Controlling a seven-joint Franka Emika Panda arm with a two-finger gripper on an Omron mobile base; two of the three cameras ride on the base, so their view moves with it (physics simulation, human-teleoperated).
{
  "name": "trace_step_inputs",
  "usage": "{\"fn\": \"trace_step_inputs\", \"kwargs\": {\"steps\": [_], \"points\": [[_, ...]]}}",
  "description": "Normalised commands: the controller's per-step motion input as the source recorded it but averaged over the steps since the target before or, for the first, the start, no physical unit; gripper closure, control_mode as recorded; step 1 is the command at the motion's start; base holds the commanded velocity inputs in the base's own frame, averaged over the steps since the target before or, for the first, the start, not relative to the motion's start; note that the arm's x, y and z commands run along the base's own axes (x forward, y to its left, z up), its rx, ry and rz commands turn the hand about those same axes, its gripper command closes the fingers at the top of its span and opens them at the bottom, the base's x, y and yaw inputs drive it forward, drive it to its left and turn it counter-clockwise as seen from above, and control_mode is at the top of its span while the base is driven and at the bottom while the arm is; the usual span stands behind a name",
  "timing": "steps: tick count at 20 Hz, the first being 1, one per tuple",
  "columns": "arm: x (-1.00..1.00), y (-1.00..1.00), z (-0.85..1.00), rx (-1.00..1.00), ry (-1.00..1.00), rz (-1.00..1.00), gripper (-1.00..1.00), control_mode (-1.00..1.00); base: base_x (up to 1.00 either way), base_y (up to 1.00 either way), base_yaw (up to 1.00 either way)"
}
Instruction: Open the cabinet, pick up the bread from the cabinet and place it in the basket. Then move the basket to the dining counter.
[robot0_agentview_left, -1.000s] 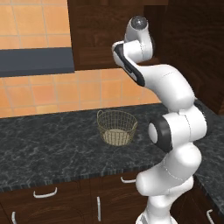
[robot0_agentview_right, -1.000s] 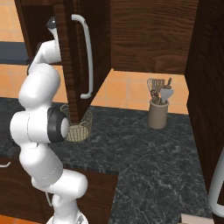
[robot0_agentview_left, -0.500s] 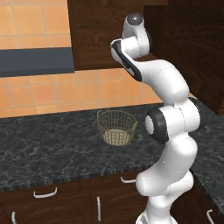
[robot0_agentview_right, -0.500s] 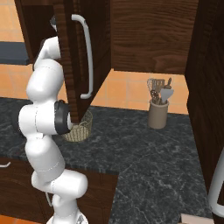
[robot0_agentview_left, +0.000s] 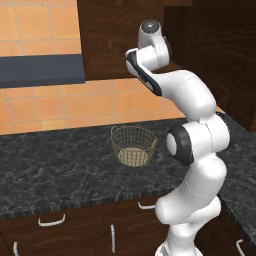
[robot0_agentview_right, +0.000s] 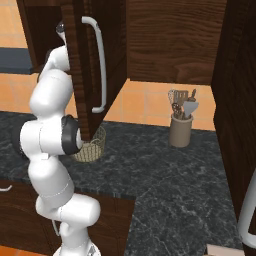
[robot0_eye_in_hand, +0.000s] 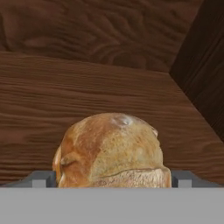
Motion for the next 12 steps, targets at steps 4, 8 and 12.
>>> {"fn": "trace_step_inputs", "kwargs": {"steps": [4,8,12], "points": [[0.15,-0.16,0.00,0.00,0.00,-0.01,-1.00,-1.00,0.00,0.00,0.00],[-0.20,-0.04,-0.07,0.00,0.00,0.00,1.00,-1.00,0.00,0.00,0.00],[-0.91,0.13,0.00,0.00,-0.07,0.00,1.00,-1.00,0.00,0.00,0.00]]}}
